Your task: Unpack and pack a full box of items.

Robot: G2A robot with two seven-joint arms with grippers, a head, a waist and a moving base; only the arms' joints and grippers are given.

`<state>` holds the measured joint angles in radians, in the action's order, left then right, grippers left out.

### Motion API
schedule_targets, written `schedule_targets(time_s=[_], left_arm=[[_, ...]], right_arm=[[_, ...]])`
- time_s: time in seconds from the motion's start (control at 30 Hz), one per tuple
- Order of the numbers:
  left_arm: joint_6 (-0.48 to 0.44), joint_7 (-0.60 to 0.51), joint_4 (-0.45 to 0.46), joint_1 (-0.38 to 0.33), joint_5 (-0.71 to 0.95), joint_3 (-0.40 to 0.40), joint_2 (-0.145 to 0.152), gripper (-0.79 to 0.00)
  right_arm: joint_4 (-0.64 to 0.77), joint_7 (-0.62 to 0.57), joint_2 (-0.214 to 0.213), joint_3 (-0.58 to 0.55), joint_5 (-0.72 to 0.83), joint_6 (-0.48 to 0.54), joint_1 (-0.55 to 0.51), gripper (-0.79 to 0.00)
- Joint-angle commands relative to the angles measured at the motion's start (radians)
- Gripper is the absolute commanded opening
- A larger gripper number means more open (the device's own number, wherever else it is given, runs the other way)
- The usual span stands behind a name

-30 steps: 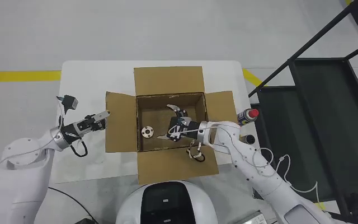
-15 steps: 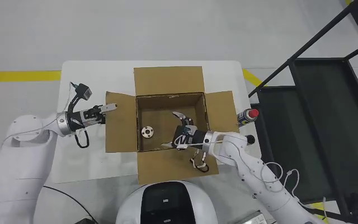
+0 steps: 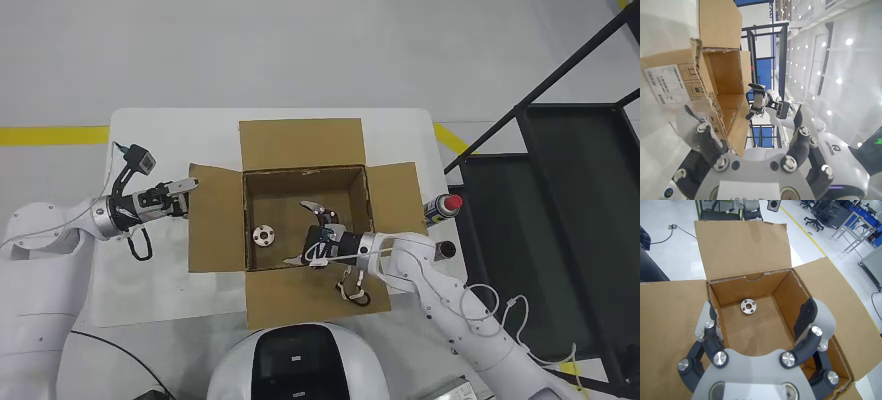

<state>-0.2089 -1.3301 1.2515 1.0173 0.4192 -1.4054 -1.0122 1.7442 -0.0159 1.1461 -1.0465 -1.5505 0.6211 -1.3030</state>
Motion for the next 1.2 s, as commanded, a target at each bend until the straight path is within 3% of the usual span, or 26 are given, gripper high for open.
schedule_targets(time_s=[0.0,0.13,0.3,0.57,0.8,1.0,1.17], left_arm=[[0.0,0.0,0.0,0.0,0.0,0.0,0.0,0.0],[0.01,0.045,0.019,0.021,-0.028,0.011,0.0,0.0],[0.016,0.09,0.03,0.018,-0.091,0.047,-0.001,0.0],[0.013,0.106,-0.01,-0.047,-0.107,0.151,-0.022,0.0],[0.003,0.104,-0.074,-0.099,-0.079,0.198,-0.035,0.0],[-0.02,0.101,-0.095,-0.066,-0.031,0.128,-0.018,0.0],[-0.032,0.122,0.003,0.04,-0.013,-0.018,0.017,0.0]], right_arm=[[0.003,0.003,0.0,0.004,0.003,0.002,-0.001,0.0],[0.012,0.015,0.0,0.004,0.008,0.009,0.004,0.0],[0.046,0.039,-0.016,-0.088,0.049,0.008,-0.04,0.0],[0.147,0.039,-0.041,-0.227,0.068,-0.004,-0.168,0.0],[0.143,0.02,-0.045,-0.223,0.064,0.024,-0.174,0.0],[0.087,-0.005,-0.038,-0.157,0.045,0.062,-0.084,0.0],[-0.006,-0.019,-0.023,-0.081,0.018,0.073,0.029,0.0]])
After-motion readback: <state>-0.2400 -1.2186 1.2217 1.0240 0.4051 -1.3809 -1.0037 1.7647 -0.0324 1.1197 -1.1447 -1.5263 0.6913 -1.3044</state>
